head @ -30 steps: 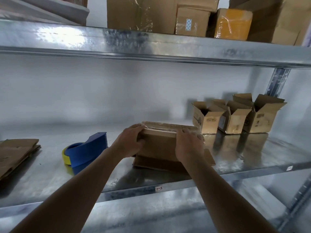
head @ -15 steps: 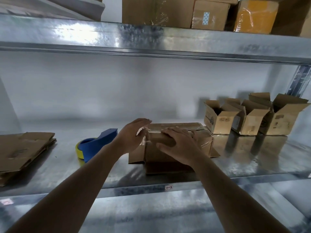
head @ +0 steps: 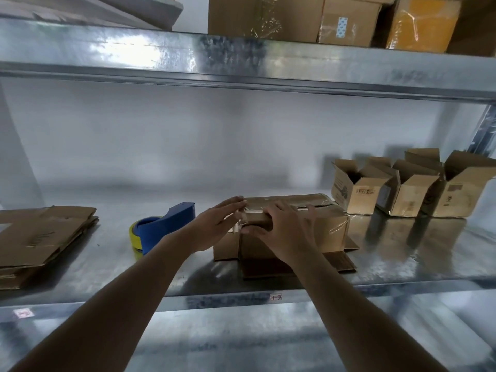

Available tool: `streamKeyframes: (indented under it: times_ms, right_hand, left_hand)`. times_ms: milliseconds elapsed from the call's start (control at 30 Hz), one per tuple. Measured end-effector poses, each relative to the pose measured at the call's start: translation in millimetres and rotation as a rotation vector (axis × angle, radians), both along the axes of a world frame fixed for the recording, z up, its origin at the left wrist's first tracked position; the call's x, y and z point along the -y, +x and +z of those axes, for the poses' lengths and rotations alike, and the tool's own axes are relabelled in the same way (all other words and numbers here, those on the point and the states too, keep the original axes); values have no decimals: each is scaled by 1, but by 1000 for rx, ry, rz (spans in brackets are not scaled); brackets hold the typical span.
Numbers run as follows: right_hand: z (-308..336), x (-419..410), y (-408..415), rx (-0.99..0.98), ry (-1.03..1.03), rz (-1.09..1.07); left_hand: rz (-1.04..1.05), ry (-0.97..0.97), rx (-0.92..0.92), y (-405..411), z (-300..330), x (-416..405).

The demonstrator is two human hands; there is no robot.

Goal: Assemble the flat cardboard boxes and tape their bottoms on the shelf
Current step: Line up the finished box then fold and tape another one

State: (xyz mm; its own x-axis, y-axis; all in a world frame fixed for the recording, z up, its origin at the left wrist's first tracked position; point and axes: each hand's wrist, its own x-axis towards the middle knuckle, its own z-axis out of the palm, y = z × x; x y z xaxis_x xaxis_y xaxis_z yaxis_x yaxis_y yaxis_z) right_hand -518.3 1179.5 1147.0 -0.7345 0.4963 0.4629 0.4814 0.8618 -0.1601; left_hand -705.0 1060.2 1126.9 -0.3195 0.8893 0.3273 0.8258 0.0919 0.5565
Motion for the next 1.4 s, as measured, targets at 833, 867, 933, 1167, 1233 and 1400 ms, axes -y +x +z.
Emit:
streamKeyframes:
  times_ms: [833,867,933,1167,1233,1400]
  right_hand:
    - [2,27,-18,54,35,-187]
    - [2,30,-19,67,46,-191]
    - [1,32,-20,80,49,-187]
    - [3,14,-8,79,20,-95]
    - [3,8,-5,100,47,-66]
    - [0,1,-2,70,2,-23]
  left_hand:
    - [-78,2,-259,-16,-30,-2]
    - [-75,-3,-254,-16,-30,-2]
    - [-74,-3,-244,-16,-29,-2]
    - [-90,20,-187,-10,-27,-4]
    - [-87,15,-182,-10,-26,-4]
    - [-113,-3,-101,-5,-19,-2]
